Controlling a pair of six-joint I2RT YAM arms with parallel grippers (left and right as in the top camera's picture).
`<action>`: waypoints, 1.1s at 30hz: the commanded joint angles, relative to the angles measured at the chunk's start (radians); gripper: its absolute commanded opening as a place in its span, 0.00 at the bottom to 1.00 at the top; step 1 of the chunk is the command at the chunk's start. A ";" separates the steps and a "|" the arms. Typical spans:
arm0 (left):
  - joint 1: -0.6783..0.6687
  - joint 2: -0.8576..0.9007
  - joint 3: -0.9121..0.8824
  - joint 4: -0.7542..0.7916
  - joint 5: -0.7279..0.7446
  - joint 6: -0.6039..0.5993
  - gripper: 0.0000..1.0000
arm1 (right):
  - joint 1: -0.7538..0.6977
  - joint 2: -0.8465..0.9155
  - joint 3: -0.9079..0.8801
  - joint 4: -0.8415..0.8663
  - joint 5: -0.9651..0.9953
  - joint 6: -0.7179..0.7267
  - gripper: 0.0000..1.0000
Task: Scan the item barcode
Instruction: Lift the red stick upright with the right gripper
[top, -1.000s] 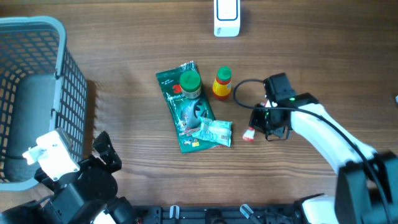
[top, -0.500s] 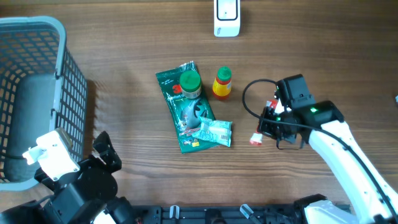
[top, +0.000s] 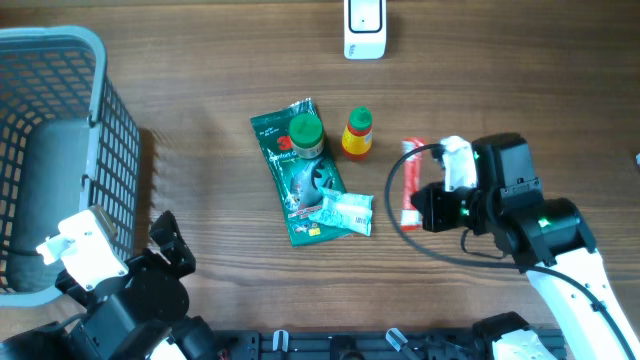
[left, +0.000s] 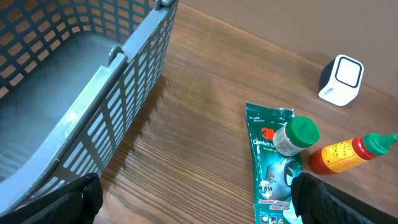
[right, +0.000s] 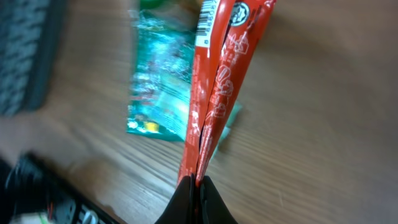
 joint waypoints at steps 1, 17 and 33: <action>0.004 0.003 -0.002 0.000 -0.006 -0.017 1.00 | 0.006 -0.001 0.012 0.061 -0.222 -0.307 0.05; 0.004 0.003 -0.002 0.000 -0.006 -0.017 1.00 | 0.006 -0.080 0.018 0.227 -0.546 -0.434 0.05; 0.004 0.003 -0.002 0.000 -0.006 -0.017 1.00 | 0.006 -0.077 0.018 0.227 -0.489 -0.434 0.05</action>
